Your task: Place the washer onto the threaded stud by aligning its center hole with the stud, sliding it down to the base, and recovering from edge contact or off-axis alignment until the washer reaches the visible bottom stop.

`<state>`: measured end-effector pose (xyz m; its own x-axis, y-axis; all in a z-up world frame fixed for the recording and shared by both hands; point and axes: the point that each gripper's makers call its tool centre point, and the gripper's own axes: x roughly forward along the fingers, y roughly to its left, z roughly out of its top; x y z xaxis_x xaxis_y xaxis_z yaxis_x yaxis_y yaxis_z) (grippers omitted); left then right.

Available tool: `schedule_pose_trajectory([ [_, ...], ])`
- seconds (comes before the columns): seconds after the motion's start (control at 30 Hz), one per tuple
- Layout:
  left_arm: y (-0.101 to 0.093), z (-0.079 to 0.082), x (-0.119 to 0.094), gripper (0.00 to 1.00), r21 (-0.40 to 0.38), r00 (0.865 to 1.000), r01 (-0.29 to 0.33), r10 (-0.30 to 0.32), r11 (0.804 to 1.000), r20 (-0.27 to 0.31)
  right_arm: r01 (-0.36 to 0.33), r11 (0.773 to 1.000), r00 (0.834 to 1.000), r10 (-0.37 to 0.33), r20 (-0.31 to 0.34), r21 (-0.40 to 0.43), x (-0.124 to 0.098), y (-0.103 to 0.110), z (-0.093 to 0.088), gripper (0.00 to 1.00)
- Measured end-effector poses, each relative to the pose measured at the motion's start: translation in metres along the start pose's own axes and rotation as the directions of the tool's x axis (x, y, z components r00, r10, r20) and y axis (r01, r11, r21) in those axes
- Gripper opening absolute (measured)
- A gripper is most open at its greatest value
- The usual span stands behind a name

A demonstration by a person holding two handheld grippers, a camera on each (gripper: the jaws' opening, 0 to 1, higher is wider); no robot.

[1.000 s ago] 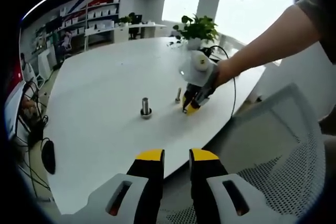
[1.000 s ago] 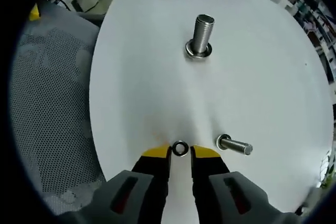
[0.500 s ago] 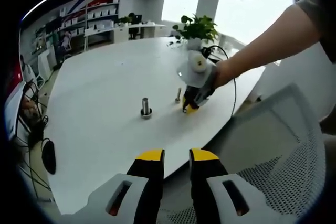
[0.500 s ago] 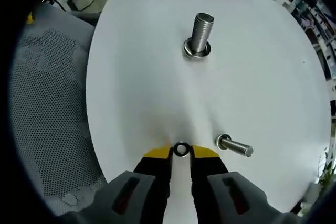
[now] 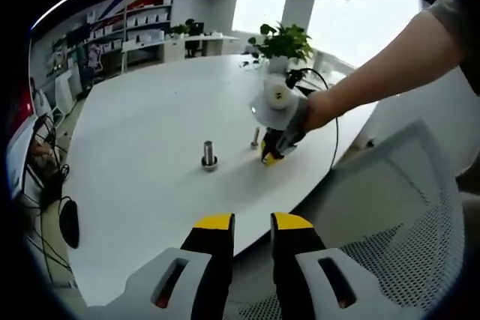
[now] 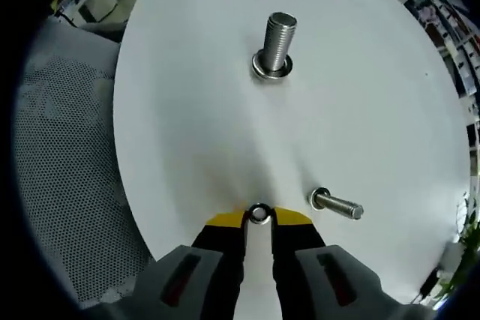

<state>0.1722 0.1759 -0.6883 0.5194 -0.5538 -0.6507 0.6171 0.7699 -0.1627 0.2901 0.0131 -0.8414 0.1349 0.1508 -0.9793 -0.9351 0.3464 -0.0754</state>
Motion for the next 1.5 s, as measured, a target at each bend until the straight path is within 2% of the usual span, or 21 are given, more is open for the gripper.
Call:
schedule_pose_trajectory([
  [0.53,0.004,0.002,-0.001,0.17,-0.008,1.000,-0.020,0.020,1.000,0.013,-0.007,0.996,0.998,0.002,0.058,0.094,-0.001,-0.003,0.001,0.14],
  [0.63,0.004,0.001,-0.001,0.17,-0.015,1.000,-0.024,0.024,1.000,0.009,-0.004,0.999,0.999,0.001,0.049,0.054,0.000,-0.002,0.001,0.14],
  [0.87,0.004,0.000,0.000,0.17,-0.012,1.000,-0.022,0.022,1.000,-0.001,0.004,1.000,0.999,-0.005,0.039,0.026,0.000,-0.004,0.000,0.13],
  [0.9,0.005,0.000,0.000,0.17,-0.013,1.000,-0.022,0.022,1.000,-0.001,0.043,0.999,0.998,-0.042,0.039,-0.014,-0.001,-0.008,-0.002,0.13],
  [0.93,0.005,0.001,0.000,0.17,-0.016,1.000,-0.023,0.023,1.000,0.004,0.053,0.997,0.998,-0.050,0.049,-0.048,-0.002,-0.007,-0.002,0.13],
  [1.03,0.007,0.004,-0.002,0.17,-0.022,0.999,-0.031,0.032,0.999,0.024,0.040,0.999,0.999,-0.039,0.035,-0.018,-0.004,-0.005,-0.009,0.13],
  [1.2,0.006,0.001,0.000,0.17,-0.016,1.000,-0.030,0.030,0.999,0.003,0.030,0.999,0.999,-0.031,0.032,0.035,-0.004,-0.013,-0.018,0.13],
  [1.3,0.006,0.001,0.000,0.17,-0.021,1.000,-0.028,0.028,0.999,0.008,0.029,0.999,0.999,-0.030,0.024,0.036,-0.005,-0.013,-0.019,0.13],
  [1.5,0.006,0.002,-0.001,0.17,-0.021,1.000,-0.029,0.029,0.999,0.010,0.017,0.997,0.999,-0.020,0.048,0.072,-0.008,-0.015,-0.018,0.13],
])
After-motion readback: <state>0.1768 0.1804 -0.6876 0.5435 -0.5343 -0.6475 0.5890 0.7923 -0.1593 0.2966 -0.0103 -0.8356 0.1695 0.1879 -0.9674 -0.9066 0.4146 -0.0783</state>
